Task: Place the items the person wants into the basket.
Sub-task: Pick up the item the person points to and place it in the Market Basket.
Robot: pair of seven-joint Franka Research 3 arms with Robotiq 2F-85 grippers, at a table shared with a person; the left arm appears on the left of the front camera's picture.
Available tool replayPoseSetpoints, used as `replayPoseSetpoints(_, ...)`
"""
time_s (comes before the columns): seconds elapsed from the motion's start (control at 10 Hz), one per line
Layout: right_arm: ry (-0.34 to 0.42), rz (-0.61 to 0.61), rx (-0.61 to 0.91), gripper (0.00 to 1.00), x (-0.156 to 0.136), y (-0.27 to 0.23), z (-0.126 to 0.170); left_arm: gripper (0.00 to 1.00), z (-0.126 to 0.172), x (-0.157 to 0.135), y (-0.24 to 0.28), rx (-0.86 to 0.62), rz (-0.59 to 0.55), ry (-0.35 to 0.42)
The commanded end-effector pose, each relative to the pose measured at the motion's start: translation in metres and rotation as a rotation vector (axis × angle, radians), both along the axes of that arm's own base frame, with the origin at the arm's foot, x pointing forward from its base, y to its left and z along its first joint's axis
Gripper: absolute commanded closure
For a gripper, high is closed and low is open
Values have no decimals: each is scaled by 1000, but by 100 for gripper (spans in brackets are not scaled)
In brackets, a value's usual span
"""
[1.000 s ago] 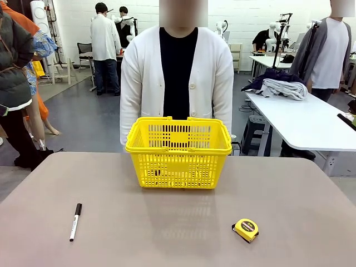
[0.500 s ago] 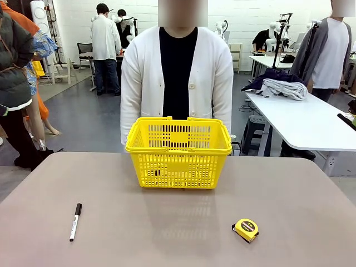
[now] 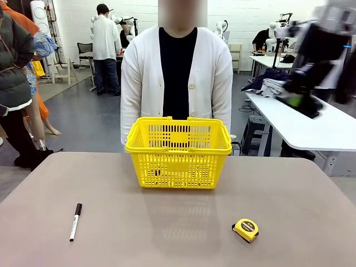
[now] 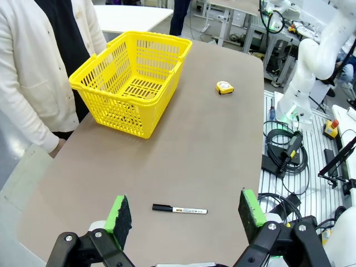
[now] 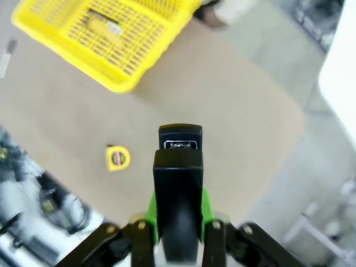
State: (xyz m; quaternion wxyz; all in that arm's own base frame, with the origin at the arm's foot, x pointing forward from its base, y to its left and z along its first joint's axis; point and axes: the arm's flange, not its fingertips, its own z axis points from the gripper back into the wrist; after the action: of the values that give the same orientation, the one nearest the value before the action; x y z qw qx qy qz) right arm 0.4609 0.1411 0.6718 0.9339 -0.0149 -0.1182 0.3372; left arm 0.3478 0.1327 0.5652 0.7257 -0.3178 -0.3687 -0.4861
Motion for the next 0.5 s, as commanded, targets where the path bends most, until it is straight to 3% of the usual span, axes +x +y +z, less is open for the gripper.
replayPoseSetpoints(0.0,-2,159,-104,69,45,49,22,0,-1,0,2,-10,-10,-27)
replayPoseSetpoints(0.4,-9,510,-182,69,59,189,-3,0,-1,0,2,-10,-10,-27)
